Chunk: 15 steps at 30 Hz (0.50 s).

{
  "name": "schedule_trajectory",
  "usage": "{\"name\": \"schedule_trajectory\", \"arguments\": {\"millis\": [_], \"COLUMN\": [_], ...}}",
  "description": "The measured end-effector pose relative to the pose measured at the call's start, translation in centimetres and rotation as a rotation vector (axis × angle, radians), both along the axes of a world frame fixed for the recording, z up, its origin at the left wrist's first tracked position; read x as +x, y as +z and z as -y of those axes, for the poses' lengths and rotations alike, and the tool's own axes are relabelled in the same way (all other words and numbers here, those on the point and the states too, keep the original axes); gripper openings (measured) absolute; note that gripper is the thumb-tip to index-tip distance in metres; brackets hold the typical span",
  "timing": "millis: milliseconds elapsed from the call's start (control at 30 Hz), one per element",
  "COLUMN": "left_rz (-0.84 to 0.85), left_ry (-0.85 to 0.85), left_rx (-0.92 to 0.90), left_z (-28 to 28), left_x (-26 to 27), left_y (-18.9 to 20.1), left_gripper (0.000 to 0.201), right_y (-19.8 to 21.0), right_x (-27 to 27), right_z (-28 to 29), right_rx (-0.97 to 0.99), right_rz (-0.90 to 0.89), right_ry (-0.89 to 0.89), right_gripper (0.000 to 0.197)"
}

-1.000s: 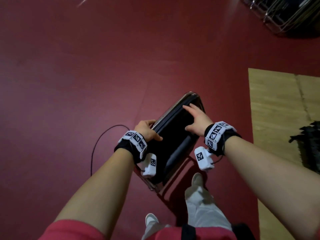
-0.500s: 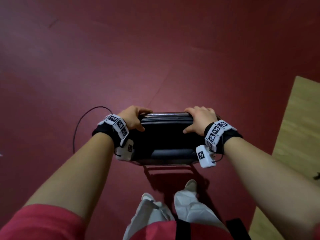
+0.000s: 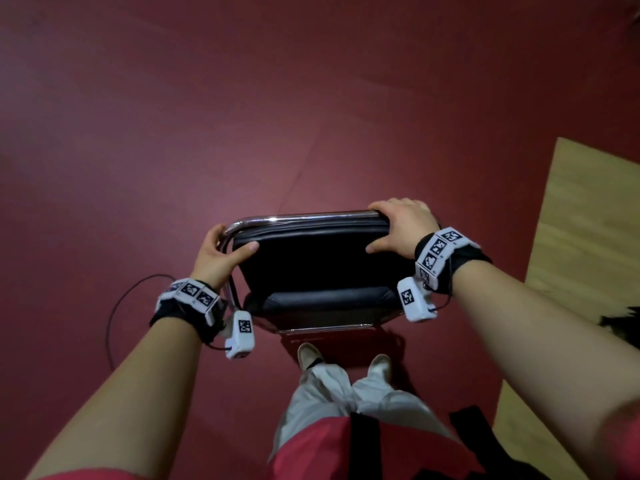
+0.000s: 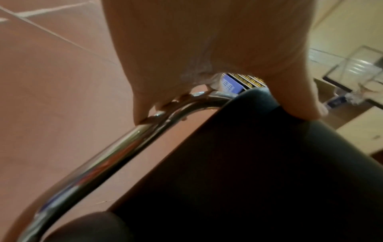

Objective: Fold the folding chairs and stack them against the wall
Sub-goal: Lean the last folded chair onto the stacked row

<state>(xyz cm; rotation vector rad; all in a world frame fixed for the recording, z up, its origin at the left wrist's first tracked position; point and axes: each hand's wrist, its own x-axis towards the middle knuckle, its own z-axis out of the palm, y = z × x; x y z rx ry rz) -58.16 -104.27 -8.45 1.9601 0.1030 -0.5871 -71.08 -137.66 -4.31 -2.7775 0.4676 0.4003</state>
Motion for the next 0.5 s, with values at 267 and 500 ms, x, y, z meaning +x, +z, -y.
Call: {"name": "schedule_trajectory", "arguments": {"millis": [267, 500], "left_rz": [-0.014, -0.018], "left_ry": [-0.018, 0.021], "left_rx": [-0.081, -0.116], "left_z": [1.4, 3.2], "left_x": [1.9, 3.5], "left_y": [-0.1, -0.4], "left_gripper": [0.051, 0.053], "right_y": [-1.8, -3.1], "right_x": [-2.6, -2.7], "right_z": [2.9, 4.4], "right_rx": [0.454, 0.625], "right_rz": [0.312, 0.285], "right_ry": [-0.547, -0.762], "right_gripper": [0.06, 0.082]}}
